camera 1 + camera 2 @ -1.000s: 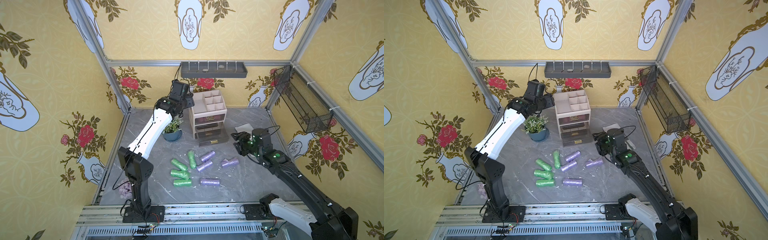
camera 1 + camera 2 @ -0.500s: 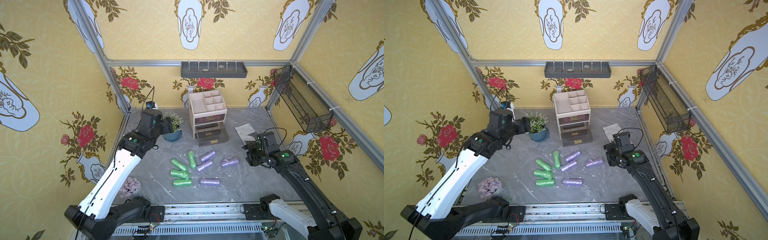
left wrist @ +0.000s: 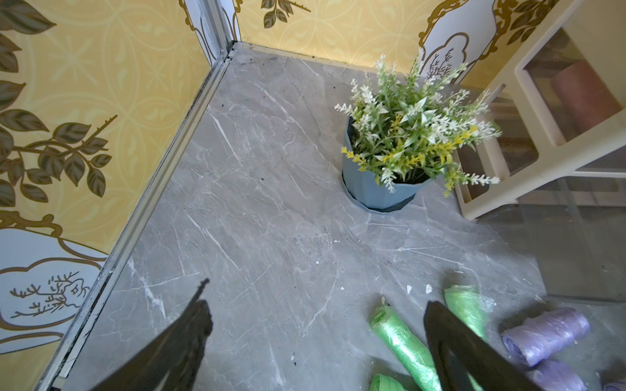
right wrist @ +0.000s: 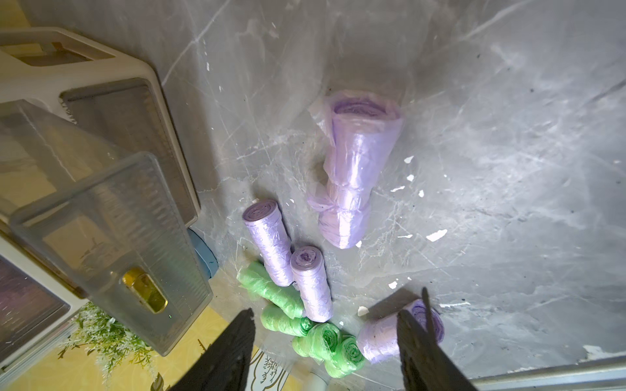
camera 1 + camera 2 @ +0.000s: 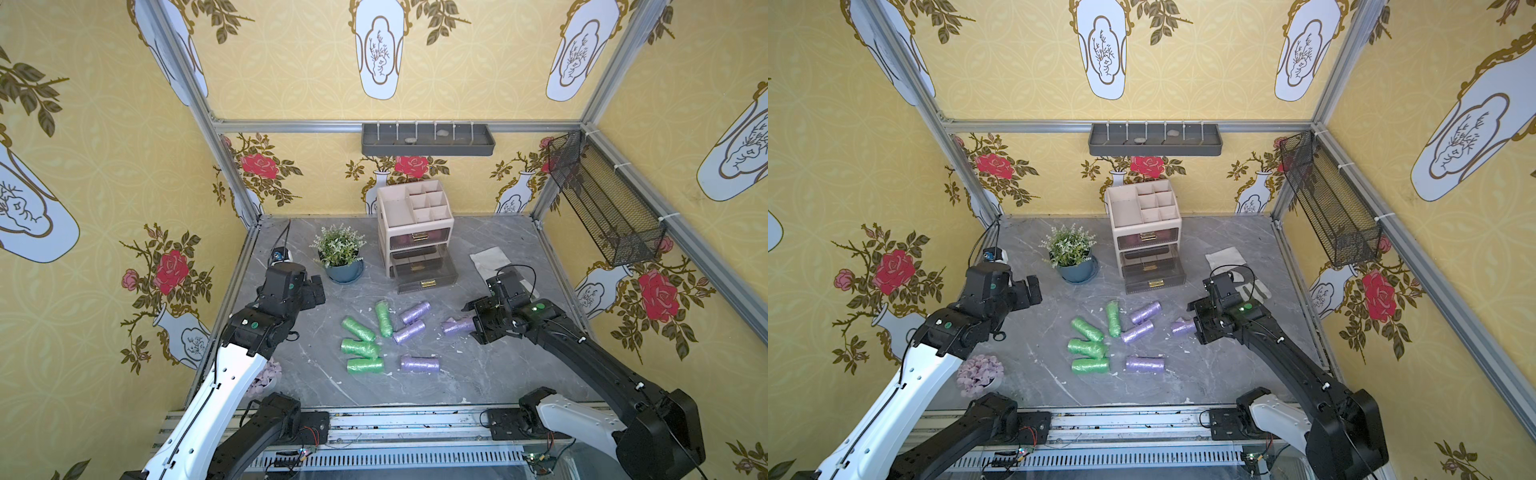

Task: Sort the rolls of trash bags by color and place them into the drawer
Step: Open the drawer in the storage box.

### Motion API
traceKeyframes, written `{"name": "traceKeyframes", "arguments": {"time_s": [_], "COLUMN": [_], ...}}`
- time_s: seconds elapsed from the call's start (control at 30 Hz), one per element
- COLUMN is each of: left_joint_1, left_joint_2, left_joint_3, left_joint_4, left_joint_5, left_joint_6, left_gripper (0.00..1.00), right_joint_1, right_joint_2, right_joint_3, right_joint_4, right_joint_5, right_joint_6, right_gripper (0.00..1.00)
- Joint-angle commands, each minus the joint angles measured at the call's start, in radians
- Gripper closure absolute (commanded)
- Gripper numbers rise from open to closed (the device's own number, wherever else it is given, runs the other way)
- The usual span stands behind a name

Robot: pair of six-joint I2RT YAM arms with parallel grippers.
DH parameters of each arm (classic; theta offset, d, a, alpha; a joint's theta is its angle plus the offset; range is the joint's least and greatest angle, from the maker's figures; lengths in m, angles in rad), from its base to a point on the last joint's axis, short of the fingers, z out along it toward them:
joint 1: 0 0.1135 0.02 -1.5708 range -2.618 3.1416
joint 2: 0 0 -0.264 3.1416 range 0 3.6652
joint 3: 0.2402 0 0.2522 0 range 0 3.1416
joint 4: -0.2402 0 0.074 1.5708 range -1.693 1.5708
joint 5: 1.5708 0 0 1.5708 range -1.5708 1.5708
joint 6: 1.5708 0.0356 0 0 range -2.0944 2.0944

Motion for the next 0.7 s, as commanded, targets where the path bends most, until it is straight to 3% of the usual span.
{"name": "traceKeyframes", "arguments": {"time_s": [0.0, 0.67], "left_joint_1": [0.005, 0.021], "left_joint_2": [-0.003, -0.015], "left_joint_3": [-0.019, -0.034], "left_joint_4": [0.021, 0.013], "left_joint_5": [0.010, 0.031], "left_joint_6": [0.009, 0.016], "left_gripper": [0.00, 0.00], "right_joint_1": [0.009, -0.026], "right_joint_2": [0.010, 0.153], "right_joint_3": [-0.010, -0.052], "right_joint_4": [0.023, 0.161], "right_joint_5": [0.009, -0.009], "right_joint_6": [0.049, 0.078], "right_gripper": [0.31, 0.36]}}
